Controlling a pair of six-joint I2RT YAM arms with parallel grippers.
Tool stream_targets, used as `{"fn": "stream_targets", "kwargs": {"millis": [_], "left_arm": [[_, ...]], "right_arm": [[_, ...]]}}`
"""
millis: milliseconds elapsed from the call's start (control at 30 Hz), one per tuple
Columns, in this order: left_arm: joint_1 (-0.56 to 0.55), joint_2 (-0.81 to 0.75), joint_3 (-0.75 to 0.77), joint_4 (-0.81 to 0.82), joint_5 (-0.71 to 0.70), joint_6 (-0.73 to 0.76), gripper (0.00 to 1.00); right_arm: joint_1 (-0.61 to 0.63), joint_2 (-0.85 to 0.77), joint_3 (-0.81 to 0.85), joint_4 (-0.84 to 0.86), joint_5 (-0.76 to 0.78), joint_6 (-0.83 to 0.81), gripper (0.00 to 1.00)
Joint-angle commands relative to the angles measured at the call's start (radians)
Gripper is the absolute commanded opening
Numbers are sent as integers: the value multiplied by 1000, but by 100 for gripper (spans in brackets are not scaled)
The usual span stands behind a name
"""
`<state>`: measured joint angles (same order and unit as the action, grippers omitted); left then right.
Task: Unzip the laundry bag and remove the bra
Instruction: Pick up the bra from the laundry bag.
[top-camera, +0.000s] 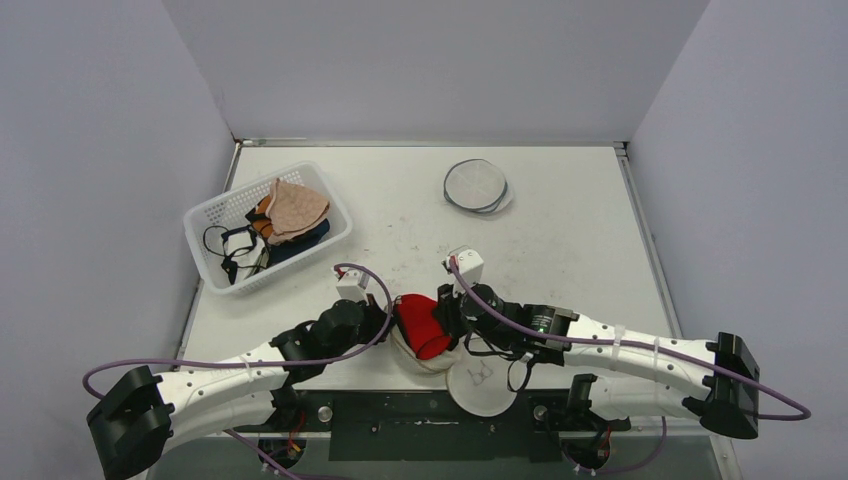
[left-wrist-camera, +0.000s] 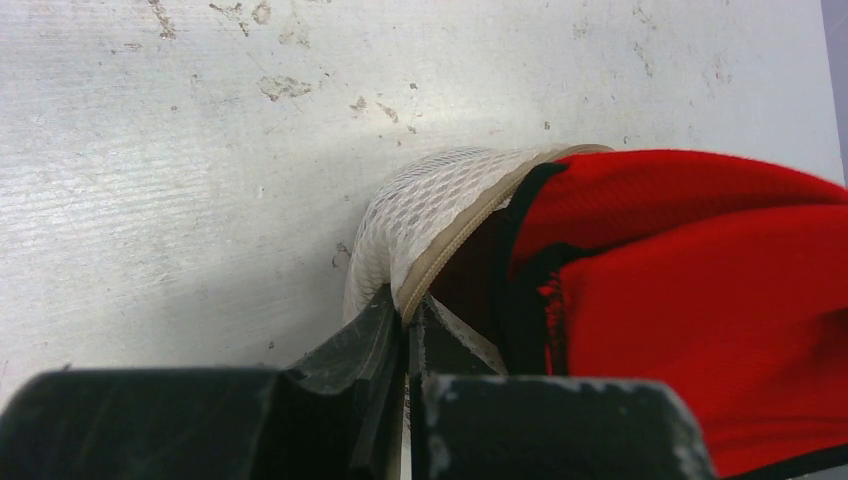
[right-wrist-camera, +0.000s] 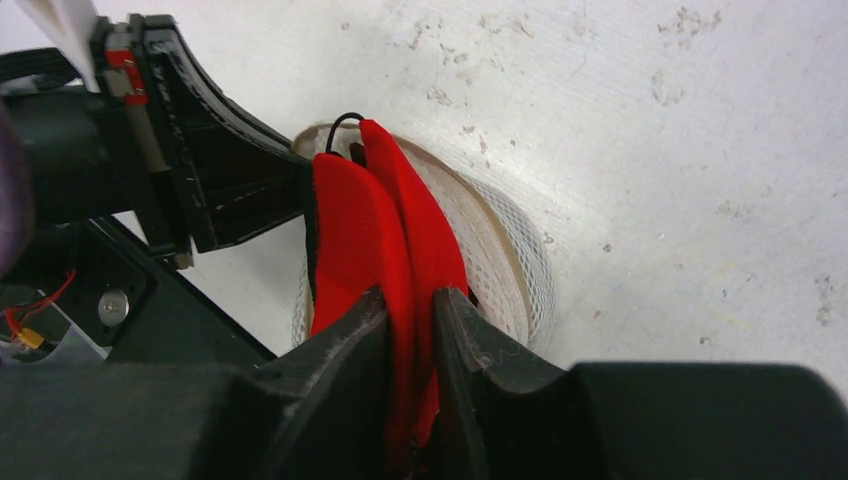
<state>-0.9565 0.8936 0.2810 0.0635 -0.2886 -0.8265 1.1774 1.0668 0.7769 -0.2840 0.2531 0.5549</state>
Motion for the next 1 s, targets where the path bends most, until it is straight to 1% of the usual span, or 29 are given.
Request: {"fn": "stream_targets", "kwargs": {"millis": [0,167,233,400,500,600,667,733,833,967], "left_arm": [[-2,-13,20,14,-14,6,0],[-1,-9,20,14,-11,5,0],[-2,-9,21,13,-12,5,0],[-1,-15,26,-1,-19,2,0],[0,-18,26,-4,-23,-1,0],[1,-17,27,-4,-24,-3,0],[2,-14,29,-6,-24,-6,0],[3,-13,29,-7,-26,-10,0],[4,-12,34,-10,-27,-17,0],[3,-11,42,-14,-25,-27,0]], "right_arm": [[-11,9,-24,37,9,59,29],[-18,-25,-31,3,38,77,60],[-19,-47,-34,-16,55,88,67],[-19,-150,-55,-73,107,136,74],[-18,-245,-82,-107,138,191,75],[-19,-359,-133,-104,143,242,79],[-19,-410,-158,-93,109,261,81],[-19,-428,-175,-80,52,279,84],[-17,-418,-199,-45,-21,305,88],[-18,-386,-255,54,-84,336,89]]}}
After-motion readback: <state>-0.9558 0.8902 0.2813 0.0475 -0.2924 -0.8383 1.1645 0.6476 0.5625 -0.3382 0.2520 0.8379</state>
